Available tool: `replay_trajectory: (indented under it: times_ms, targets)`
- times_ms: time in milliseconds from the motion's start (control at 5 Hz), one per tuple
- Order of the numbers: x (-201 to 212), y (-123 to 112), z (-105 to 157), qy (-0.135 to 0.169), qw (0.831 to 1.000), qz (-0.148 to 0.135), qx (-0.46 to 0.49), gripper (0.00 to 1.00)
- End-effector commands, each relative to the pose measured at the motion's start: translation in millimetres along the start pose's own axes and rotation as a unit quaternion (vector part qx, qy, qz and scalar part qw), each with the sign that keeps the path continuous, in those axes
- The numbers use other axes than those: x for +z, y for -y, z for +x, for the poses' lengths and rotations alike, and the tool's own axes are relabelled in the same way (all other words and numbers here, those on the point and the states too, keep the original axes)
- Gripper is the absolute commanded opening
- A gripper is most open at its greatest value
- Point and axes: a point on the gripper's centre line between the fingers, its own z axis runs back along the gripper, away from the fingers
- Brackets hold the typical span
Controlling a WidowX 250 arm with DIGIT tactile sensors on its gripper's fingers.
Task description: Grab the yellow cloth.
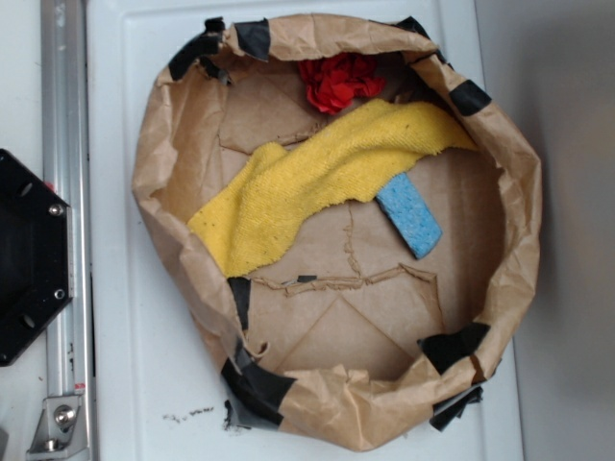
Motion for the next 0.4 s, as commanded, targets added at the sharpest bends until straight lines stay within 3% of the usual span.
replay_trajectory:
  times_ms: [0,200]
  targets:
    - [0,0,0,0.000,1.000,0.000,0.000,1.00]
    - [-31,-16,45,0.060,0.998,0.013,0.028,1.00]
